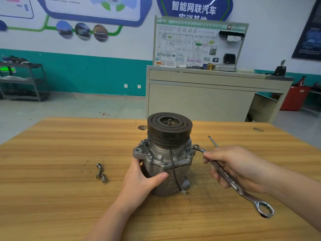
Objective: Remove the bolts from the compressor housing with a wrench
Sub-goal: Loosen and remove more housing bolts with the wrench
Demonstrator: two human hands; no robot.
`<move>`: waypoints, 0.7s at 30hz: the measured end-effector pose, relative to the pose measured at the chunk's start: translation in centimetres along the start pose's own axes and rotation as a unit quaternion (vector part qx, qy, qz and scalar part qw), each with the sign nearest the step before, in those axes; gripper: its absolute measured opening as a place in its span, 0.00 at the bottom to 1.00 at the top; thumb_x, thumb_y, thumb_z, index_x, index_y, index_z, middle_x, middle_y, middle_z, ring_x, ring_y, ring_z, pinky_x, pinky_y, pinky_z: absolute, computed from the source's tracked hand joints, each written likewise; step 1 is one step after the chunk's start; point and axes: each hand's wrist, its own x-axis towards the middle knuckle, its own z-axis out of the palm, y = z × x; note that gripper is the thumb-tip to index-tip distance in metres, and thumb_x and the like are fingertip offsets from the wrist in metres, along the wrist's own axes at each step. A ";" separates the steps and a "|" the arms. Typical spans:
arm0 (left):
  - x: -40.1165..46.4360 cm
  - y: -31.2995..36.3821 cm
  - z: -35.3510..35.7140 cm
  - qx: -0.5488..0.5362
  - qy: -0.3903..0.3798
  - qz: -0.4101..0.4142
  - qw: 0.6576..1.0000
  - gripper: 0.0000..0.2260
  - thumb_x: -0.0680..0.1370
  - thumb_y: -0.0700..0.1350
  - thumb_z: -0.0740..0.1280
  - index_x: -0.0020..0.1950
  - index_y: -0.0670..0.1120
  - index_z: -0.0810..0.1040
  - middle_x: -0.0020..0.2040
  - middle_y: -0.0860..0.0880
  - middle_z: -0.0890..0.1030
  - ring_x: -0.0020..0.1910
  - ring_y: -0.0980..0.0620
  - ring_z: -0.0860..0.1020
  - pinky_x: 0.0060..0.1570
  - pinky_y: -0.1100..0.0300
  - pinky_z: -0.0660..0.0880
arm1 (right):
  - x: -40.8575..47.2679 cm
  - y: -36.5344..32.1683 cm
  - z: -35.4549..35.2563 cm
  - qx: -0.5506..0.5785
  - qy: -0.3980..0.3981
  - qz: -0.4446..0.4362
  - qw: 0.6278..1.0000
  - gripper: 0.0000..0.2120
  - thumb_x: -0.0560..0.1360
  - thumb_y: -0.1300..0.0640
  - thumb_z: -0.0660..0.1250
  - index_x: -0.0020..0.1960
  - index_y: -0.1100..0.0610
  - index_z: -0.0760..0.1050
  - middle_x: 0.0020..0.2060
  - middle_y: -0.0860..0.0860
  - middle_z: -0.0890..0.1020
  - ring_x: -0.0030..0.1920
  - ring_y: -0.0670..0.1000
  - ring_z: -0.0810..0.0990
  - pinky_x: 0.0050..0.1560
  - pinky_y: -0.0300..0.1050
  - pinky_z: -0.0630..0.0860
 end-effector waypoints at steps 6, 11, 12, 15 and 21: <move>0.1 0.0 -0.1 0.004 0.001 0.008 1.000 0.32 0.57 0.67 0.74 0.54 0.79 0.60 0.54 0.78 0.72 0.55 0.76 0.70 0.48 0.76 0.67 | 0.2 -0.1 0.7 0.105 0.029 0.016 0.994 0.10 0.80 0.59 0.60 0.44 0.65 0.72 0.21 0.57 0.74 0.14 0.47 0.67 0.15 0.33 0.60; 0.1 0.0 -0.1 -0.005 -0.003 0.015 1.000 0.33 0.57 0.67 0.74 0.57 0.76 0.61 0.55 0.77 0.72 0.56 0.75 0.71 0.47 0.78 0.67 | -0.1 -0.1 1.4 0.172 0.021 0.034 0.984 0.09 0.80 0.60 0.60 0.44 0.64 0.71 0.24 0.57 0.76 0.17 0.46 0.71 0.15 0.31 0.63; 0.1 0.0 -0.1 -0.007 -0.004 0.016 1.000 0.33 0.57 0.66 0.74 0.57 0.76 0.61 0.55 0.76 0.72 0.56 0.75 0.71 0.47 0.78 0.67 | -0.1 -0.1 1.5 0.179 0.019 0.036 0.983 0.08 0.80 0.60 0.60 0.44 0.64 0.71 0.24 0.58 0.77 0.17 0.47 0.72 0.15 0.31 0.63; 0.1 -0.2 -0.1 -0.005 -0.004 0.017 1.000 0.32 0.57 0.66 0.74 0.56 0.76 0.61 0.54 0.76 0.73 0.55 0.76 0.70 0.47 0.79 0.67 | -0.5 -0.2 2.0 0.193 0.014 0.033 0.980 0.08 0.80 0.60 0.60 0.45 0.64 0.71 0.25 0.58 0.78 0.18 0.47 0.74 0.14 0.31 0.64; 0.2 -0.4 -0.1 -0.007 0.000 0.019 1.000 0.32 0.57 0.67 0.74 0.56 0.75 0.62 0.55 0.75 0.73 0.56 0.75 0.70 0.49 0.76 0.67 | -0.7 -0.4 2.4 0.212 0.016 0.024 0.977 0.09 0.80 0.60 0.60 0.44 0.64 0.71 0.25 0.58 0.77 0.18 0.47 0.73 0.13 0.31 0.63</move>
